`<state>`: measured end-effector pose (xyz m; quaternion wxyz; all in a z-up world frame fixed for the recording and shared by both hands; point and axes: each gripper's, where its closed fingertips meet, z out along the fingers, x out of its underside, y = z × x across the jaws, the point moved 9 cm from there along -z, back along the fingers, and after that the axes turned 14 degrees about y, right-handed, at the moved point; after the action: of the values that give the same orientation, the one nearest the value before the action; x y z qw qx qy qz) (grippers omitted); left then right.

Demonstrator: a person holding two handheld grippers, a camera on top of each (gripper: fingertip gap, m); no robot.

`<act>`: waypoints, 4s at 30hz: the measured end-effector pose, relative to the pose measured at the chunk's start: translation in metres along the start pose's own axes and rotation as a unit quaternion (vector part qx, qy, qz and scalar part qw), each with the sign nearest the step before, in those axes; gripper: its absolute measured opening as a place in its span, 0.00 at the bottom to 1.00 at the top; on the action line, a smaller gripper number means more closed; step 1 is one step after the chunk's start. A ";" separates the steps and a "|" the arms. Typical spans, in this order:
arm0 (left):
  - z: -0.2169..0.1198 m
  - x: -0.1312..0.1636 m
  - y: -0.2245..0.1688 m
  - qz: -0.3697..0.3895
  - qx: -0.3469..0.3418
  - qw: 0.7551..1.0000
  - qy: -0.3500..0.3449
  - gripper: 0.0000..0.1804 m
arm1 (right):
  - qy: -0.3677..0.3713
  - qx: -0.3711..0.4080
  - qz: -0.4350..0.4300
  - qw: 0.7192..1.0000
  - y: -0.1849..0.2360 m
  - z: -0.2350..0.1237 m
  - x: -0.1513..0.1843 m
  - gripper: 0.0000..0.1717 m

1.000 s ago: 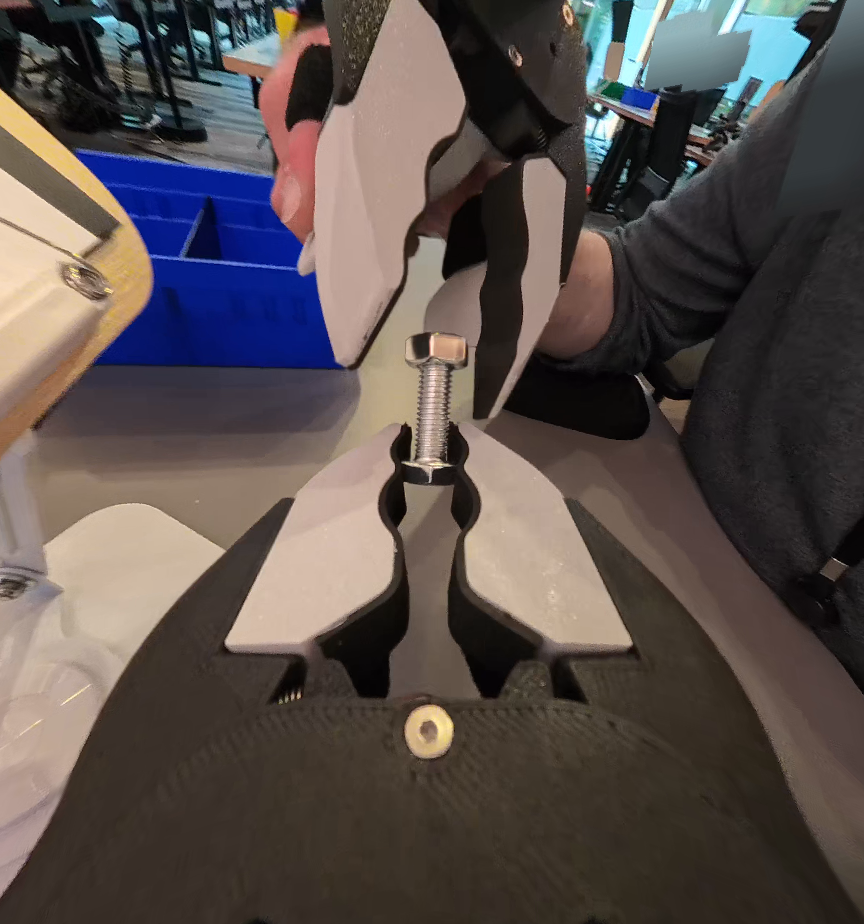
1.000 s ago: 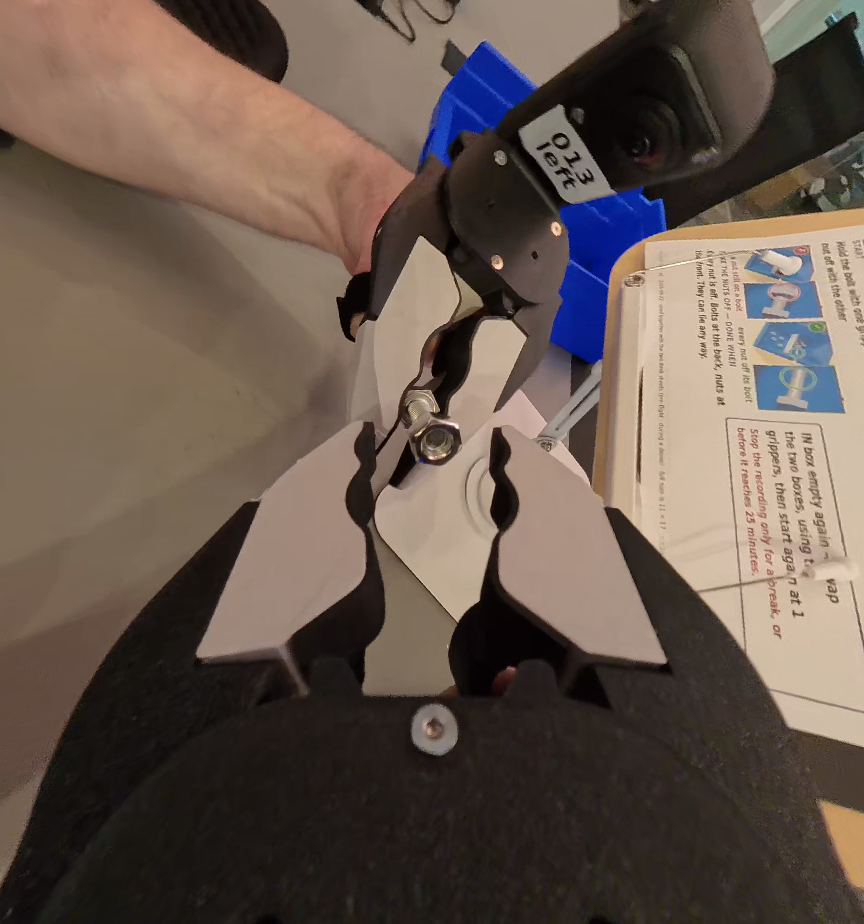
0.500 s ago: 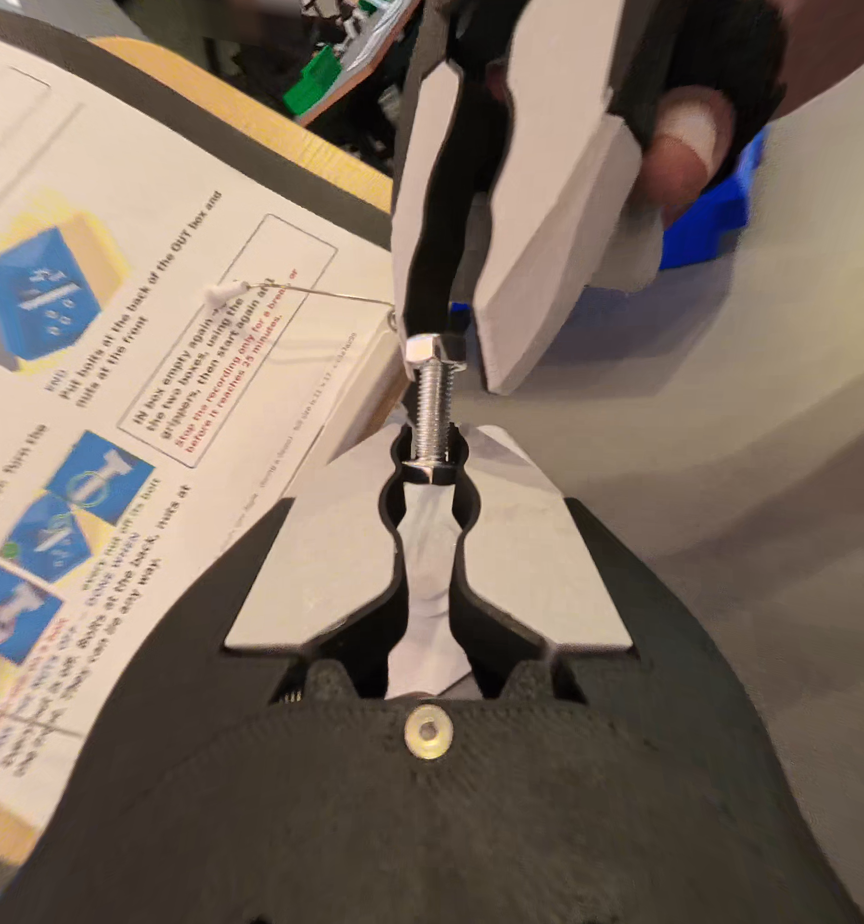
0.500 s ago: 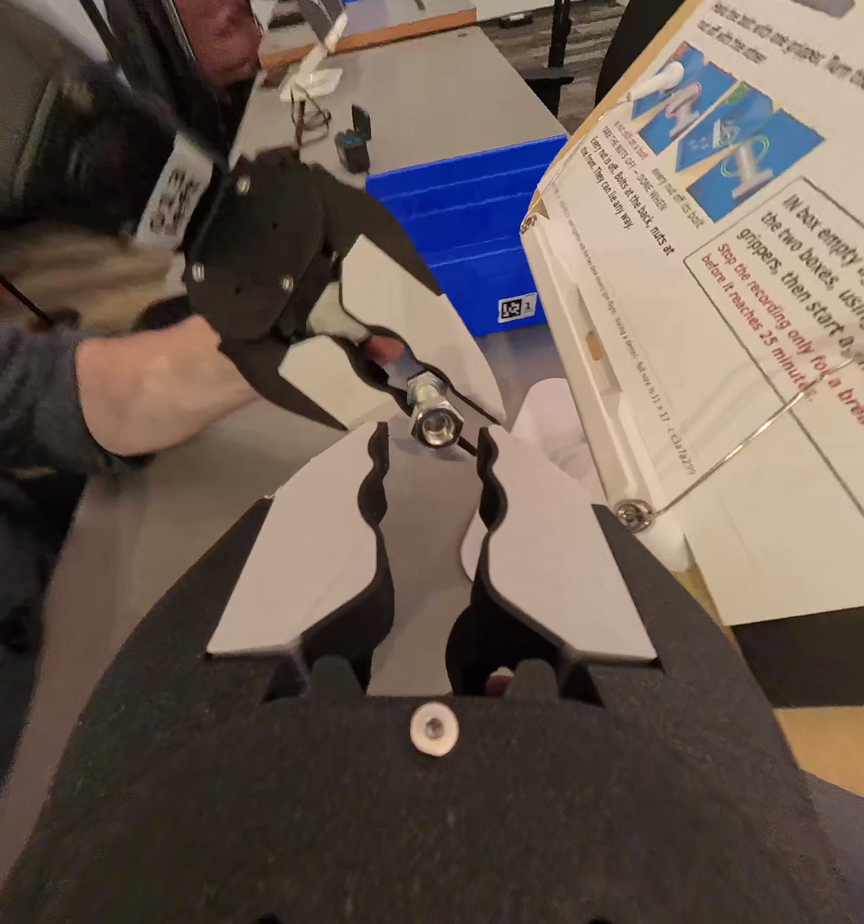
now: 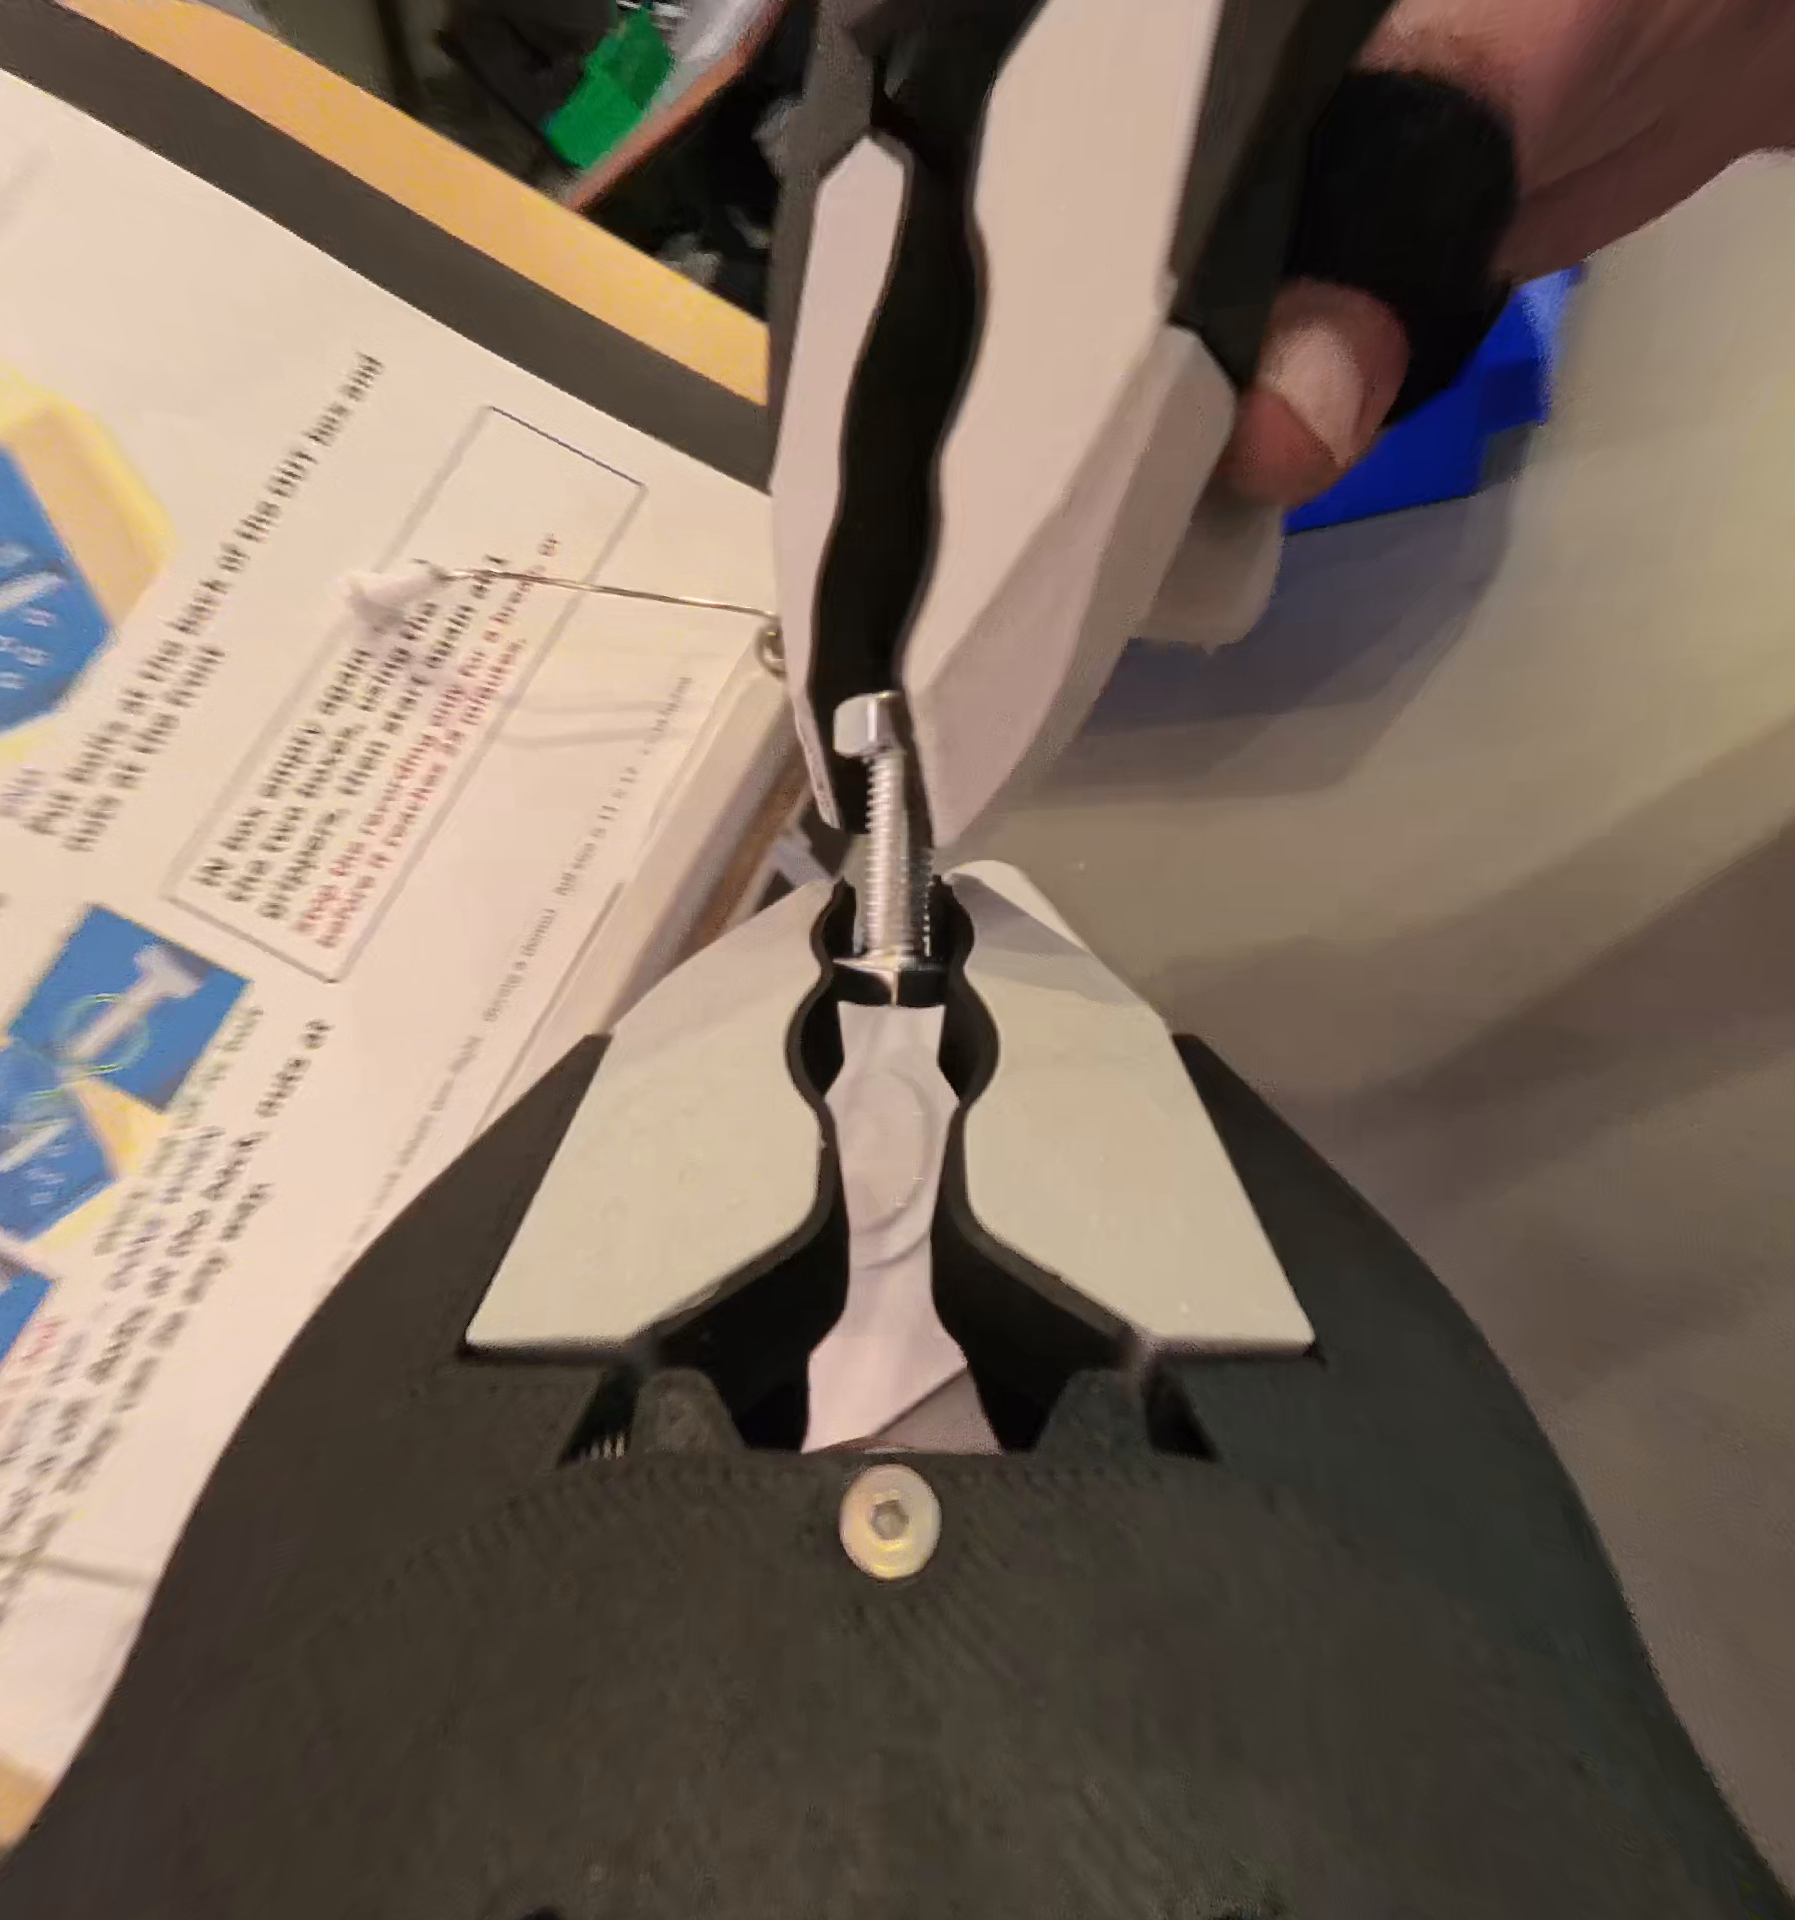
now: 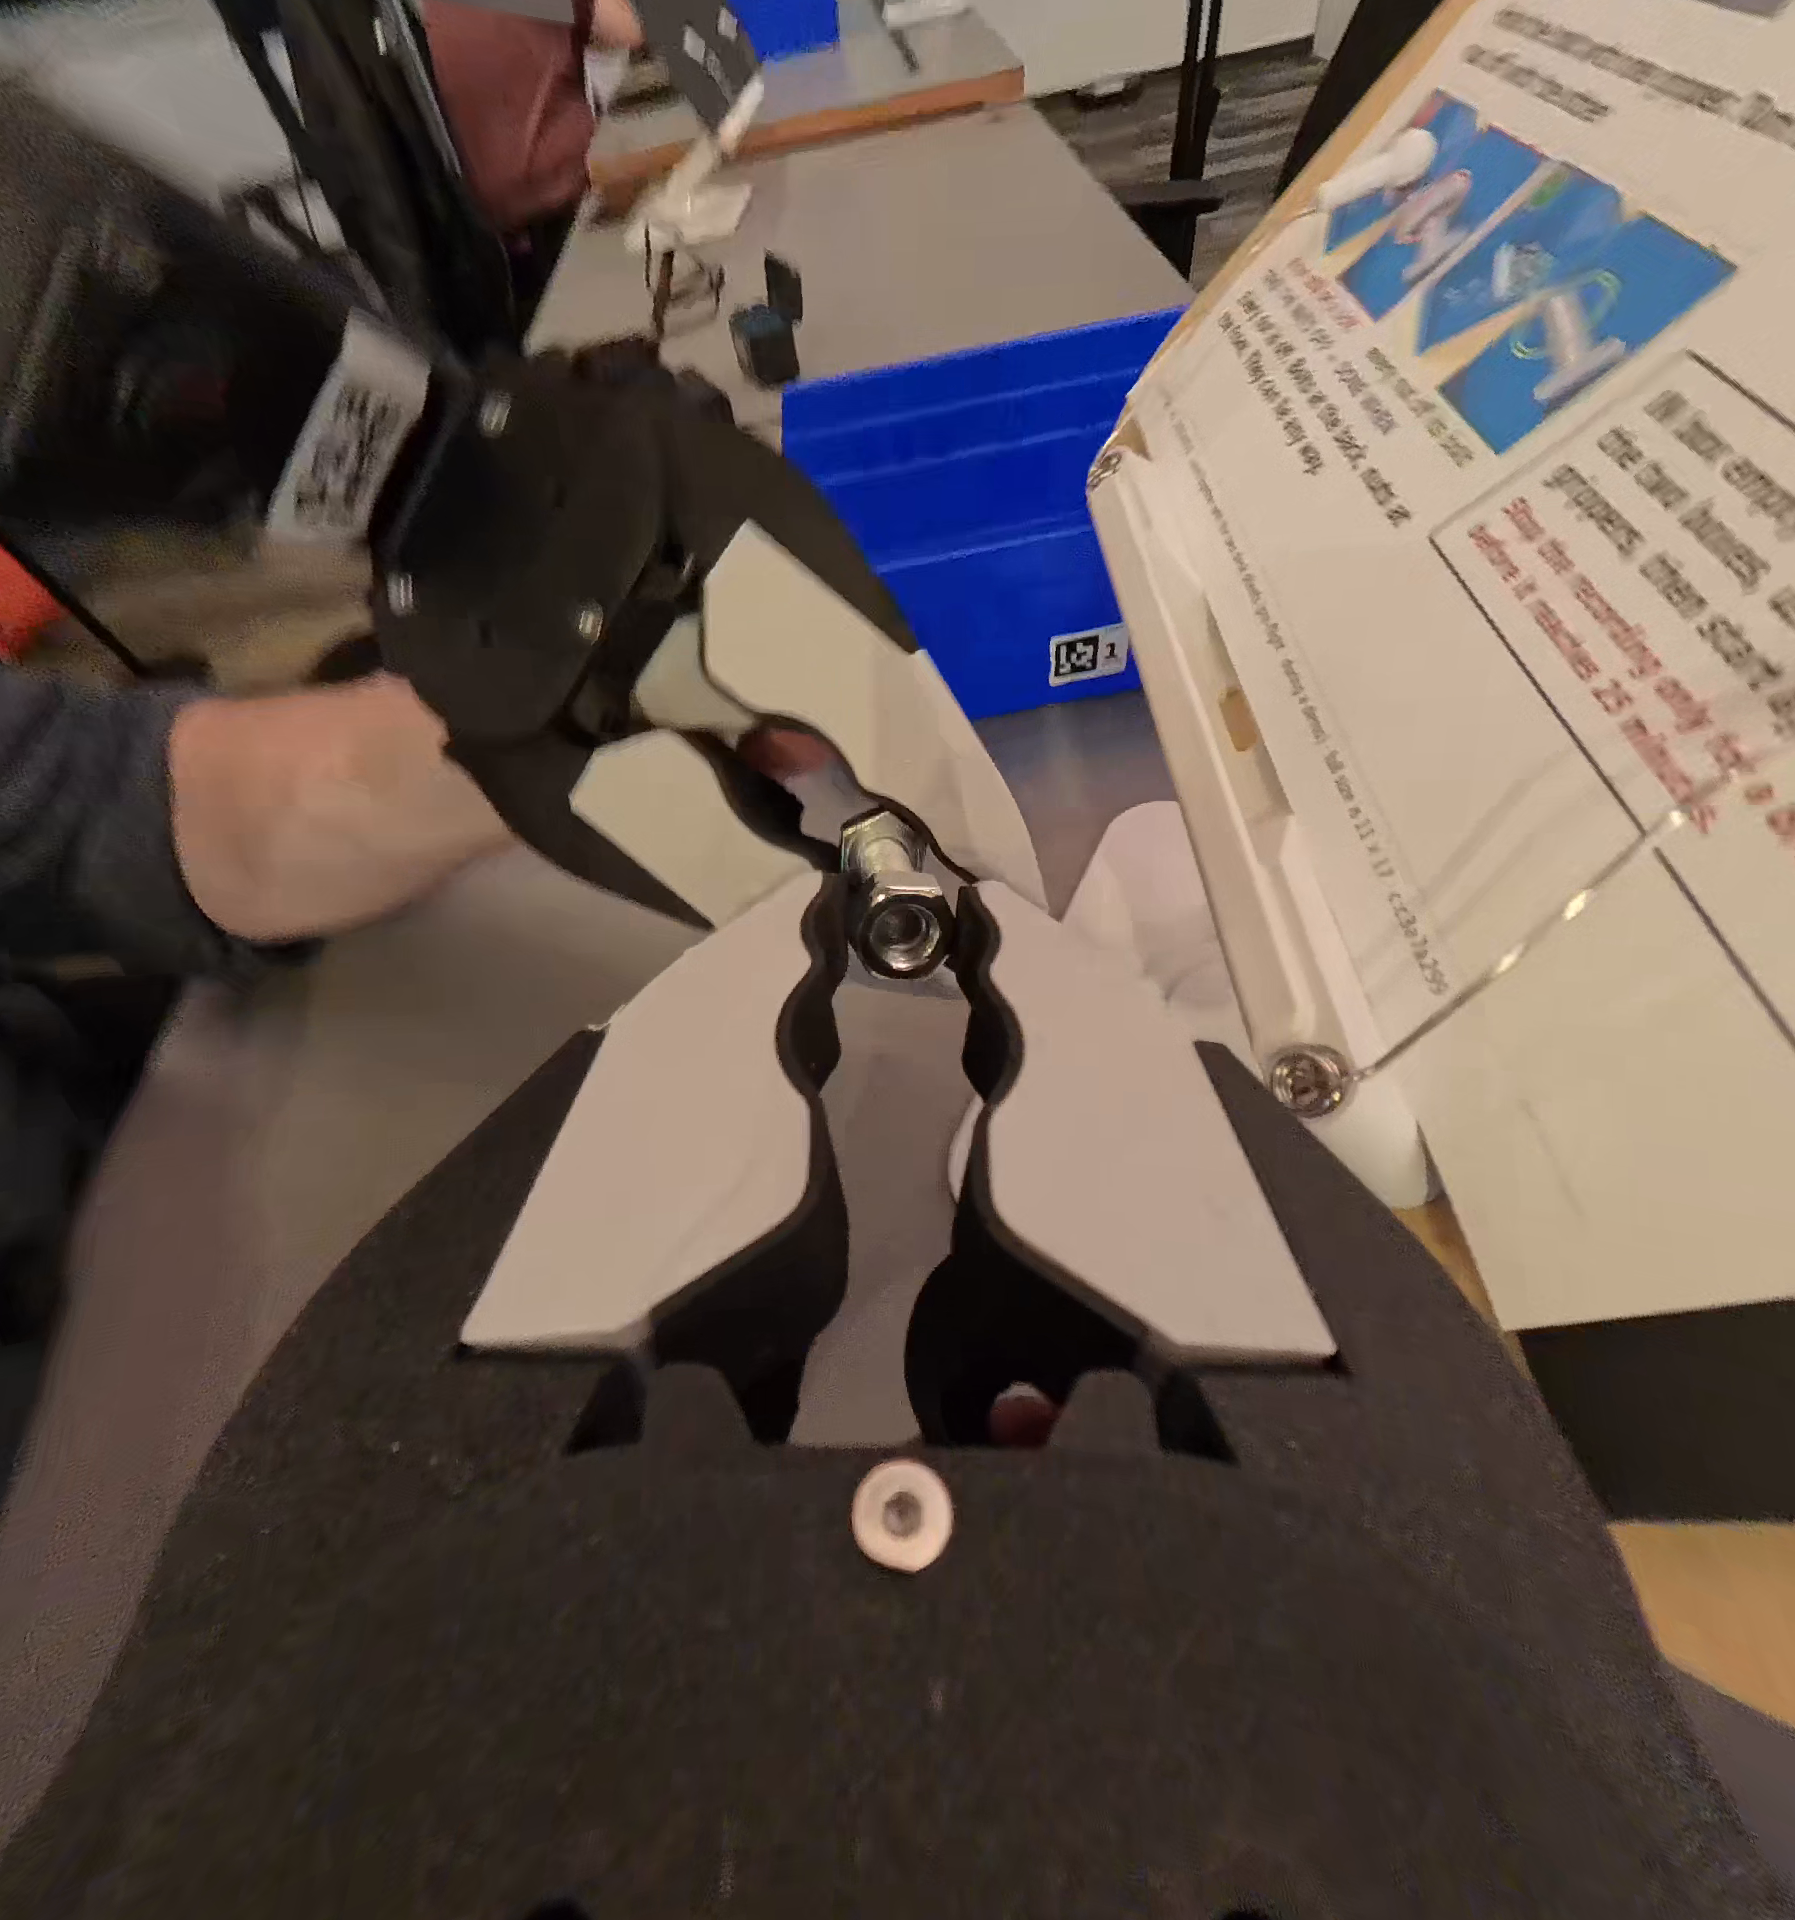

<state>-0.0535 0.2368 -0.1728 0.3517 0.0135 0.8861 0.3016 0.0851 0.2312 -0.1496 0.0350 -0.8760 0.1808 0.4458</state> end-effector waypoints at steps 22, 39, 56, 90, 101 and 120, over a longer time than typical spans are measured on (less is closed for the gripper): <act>0.006 0.024 -0.015 -0.110 0.509 0.840 -0.154 0.08 | 0.119 0.136 -0.385 0.905 0.063 0.006 0.000 0.12; -0.003 0.017 0.009 -0.066 0.157 0.982 -0.078 0.08 | 0.025 0.033 -0.046 0.998 0.013 -0.011 -0.006 0.22; -0.002 0.011 0.001 -0.069 0.228 0.970 -0.053 0.08 | 0.063 0.066 -0.160 0.983 0.023 0.003 -0.003 0.11; -0.009 0.004 0.004 0.004 -0.022 0.998 -0.054 0.08 | -0.018 0.005 0.009 1.000 0.004 -0.002 -0.004 0.23; -0.004 0.005 0.003 -0.031 0.075 0.996 -0.034 0.08 | 0.013 0.036 -0.077 0.996 0.007 0.000 0.000 0.10; -0.002 0.036 0.000 -0.137 0.513 0.815 -0.233 0.08 | 0.080 0.183 -0.342 0.918 0.055 -0.031 -0.010 0.10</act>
<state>-0.0822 0.2445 -0.1941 0.5270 0.1400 0.7968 -0.2604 0.0849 0.1759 -0.1178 0.3301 -0.8956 -0.0493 0.2942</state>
